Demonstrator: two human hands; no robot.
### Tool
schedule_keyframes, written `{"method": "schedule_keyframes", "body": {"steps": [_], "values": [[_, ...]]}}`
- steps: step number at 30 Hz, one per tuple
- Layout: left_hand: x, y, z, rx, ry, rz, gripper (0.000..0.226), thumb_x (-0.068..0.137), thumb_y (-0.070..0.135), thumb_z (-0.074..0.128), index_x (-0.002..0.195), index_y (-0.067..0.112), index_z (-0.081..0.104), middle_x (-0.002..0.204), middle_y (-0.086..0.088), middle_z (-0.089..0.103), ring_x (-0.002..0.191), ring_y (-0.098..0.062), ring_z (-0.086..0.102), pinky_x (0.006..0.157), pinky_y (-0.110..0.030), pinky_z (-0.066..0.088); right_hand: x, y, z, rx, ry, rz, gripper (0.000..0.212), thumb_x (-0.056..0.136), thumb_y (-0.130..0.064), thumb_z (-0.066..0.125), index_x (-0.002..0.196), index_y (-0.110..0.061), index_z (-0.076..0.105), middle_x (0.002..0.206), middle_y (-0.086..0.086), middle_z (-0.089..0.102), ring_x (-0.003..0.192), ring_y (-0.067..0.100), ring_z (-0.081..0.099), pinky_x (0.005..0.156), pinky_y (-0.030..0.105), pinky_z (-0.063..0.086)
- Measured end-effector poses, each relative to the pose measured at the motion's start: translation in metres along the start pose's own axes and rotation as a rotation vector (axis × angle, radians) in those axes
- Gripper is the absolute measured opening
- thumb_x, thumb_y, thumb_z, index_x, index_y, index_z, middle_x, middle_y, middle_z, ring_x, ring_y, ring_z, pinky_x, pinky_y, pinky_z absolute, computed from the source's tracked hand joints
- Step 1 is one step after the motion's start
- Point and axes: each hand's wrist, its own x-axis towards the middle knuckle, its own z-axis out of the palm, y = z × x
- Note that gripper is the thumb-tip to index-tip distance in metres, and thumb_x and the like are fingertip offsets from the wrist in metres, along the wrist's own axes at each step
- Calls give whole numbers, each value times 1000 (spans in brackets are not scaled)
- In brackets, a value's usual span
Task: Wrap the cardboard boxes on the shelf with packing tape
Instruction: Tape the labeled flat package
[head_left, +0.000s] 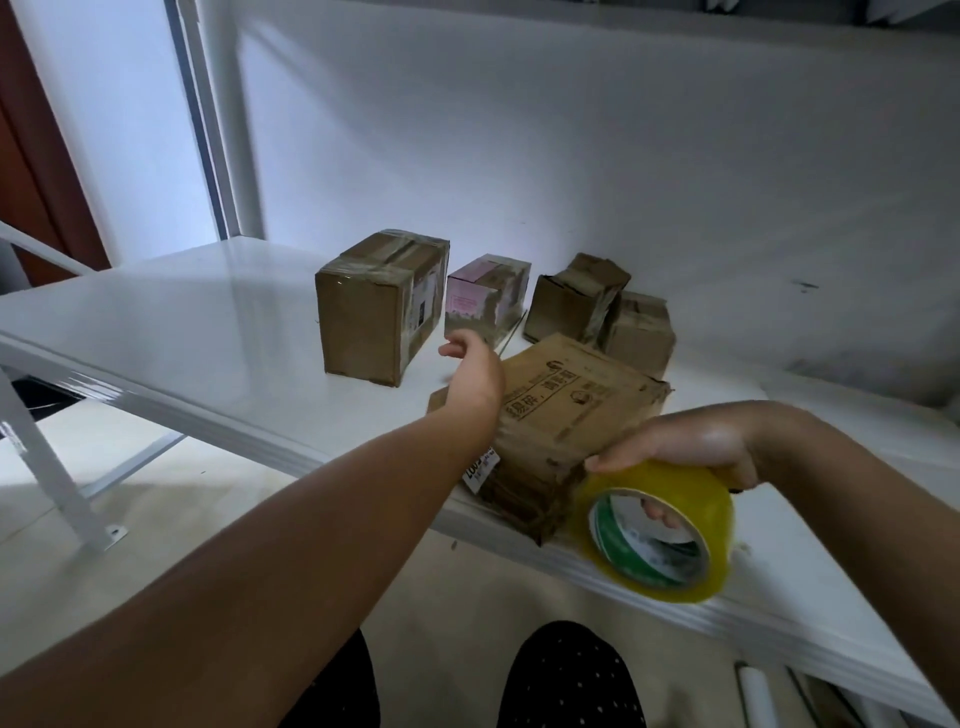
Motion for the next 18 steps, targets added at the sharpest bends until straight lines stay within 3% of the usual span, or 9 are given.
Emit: {"method": "schedule_keyframes", "body": {"steps": [2,5,7,11,15,18], "values": [[1,2,-2,-25,36,-2,61,56,4,42,116,2,55,111,-17,57,94,-33,58,83,-42,46,5,-3,2,-1,4,4,60,65,-58,59,106,-14,62,74,2,67,74,19,62,76,32,51],[8,9,-5,-192,144,-49,61,87,20,54,141,2,31,130,-17,50,117,-34,50,97,-45,41,9,-6,1,8,-15,-9,60,64,-57,59,103,-12,63,70,2,65,64,15,62,65,26,53],[11,18,-19,-409,186,-6,72,89,31,60,145,6,24,138,-16,45,125,-34,44,101,-46,37,11,-6,0,42,-10,-12,58,63,-56,62,100,-11,64,66,3,65,58,14,62,58,24,53],[6,35,-51,-768,298,109,89,84,33,66,150,10,10,145,-16,35,132,-32,35,101,-43,36,14,-1,-2,88,2,-9,54,68,-53,65,100,-10,65,70,4,68,59,14,65,61,26,53],[-2,33,-36,-1157,278,13,76,90,19,57,150,10,10,148,-14,29,135,-29,27,104,-42,35,17,5,-1,165,-27,-31,48,67,-50,68,91,-8,66,66,5,63,57,15,60,60,26,51],[-8,32,-22,-1060,503,-40,62,95,28,48,147,14,19,145,-9,34,133,-25,30,105,-43,32,15,8,2,190,-49,-72,43,73,-48,70,94,-10,65,68,3,66,59,14,63,61,27,51]]}}
